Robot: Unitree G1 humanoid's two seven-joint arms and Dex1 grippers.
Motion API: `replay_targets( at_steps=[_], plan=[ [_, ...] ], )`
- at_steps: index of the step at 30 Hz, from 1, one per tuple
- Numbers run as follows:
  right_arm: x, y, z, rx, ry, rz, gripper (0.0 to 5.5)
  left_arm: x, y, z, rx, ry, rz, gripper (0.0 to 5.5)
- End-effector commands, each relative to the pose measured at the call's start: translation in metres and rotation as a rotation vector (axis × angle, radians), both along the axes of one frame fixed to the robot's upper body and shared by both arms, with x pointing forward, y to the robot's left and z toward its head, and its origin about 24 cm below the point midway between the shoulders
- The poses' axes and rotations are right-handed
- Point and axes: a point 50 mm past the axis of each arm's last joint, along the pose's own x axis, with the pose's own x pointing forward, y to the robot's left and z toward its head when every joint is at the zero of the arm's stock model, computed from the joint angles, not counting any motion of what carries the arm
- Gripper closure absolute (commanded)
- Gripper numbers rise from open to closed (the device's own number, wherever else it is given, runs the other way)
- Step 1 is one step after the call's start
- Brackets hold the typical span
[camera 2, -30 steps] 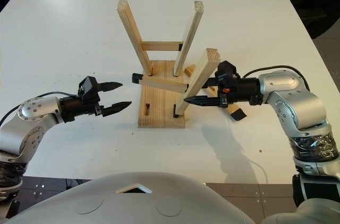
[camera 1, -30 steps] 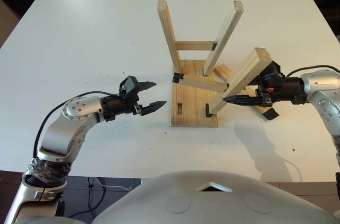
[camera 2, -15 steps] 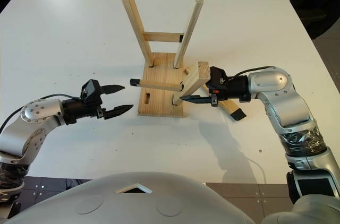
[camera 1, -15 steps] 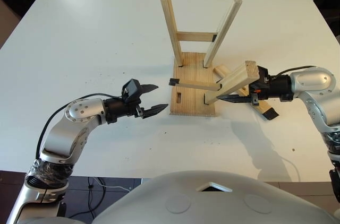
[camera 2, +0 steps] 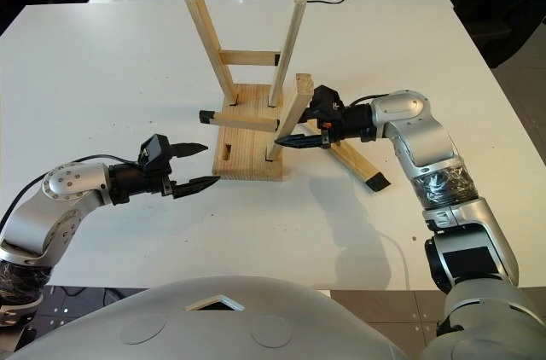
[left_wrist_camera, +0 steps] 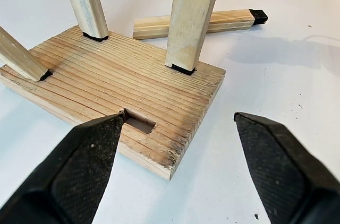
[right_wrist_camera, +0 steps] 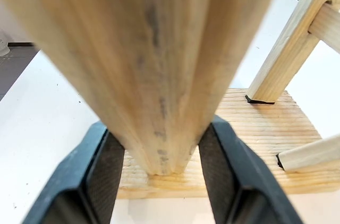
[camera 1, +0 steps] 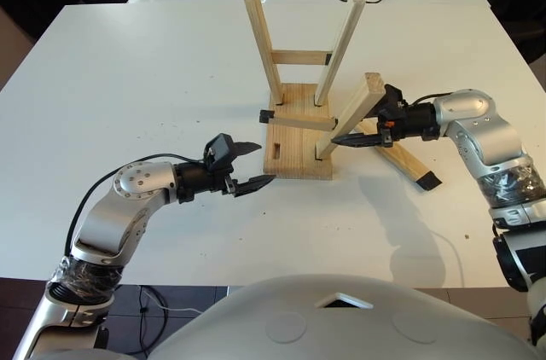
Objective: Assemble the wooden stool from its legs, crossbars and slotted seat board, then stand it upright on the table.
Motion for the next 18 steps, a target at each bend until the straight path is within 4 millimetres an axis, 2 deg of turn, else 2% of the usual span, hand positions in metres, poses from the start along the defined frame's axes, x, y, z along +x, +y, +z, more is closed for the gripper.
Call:
replay_targets(
  at_steps=[1,4,11,18],
  plan=[
    [-0.045,-0.014,-0.087,-0.344,0.278,0.033,3.51,0.0,-0.002,0.0,0.013,-0.001,-0.018,1.67],
    [-0.051,-0.016,-0.088,-0.394,0.219,0.069,3.51,0.0,0.0,0.0,0.016,0.0,-0.013,1.67],
    [-0.059,-0.019,-0.091,-0.394,0.22,0.082,3.51,0.0,0.0,-0.001,0.016,-0.002,-0.005,1.67],
    [-0.053,-0.016,-0.073,-0.288,0.236,0.061,3.52,0.0,0.0,-0.001,0.017,0.0,-0.006,1.67]
  ],
)
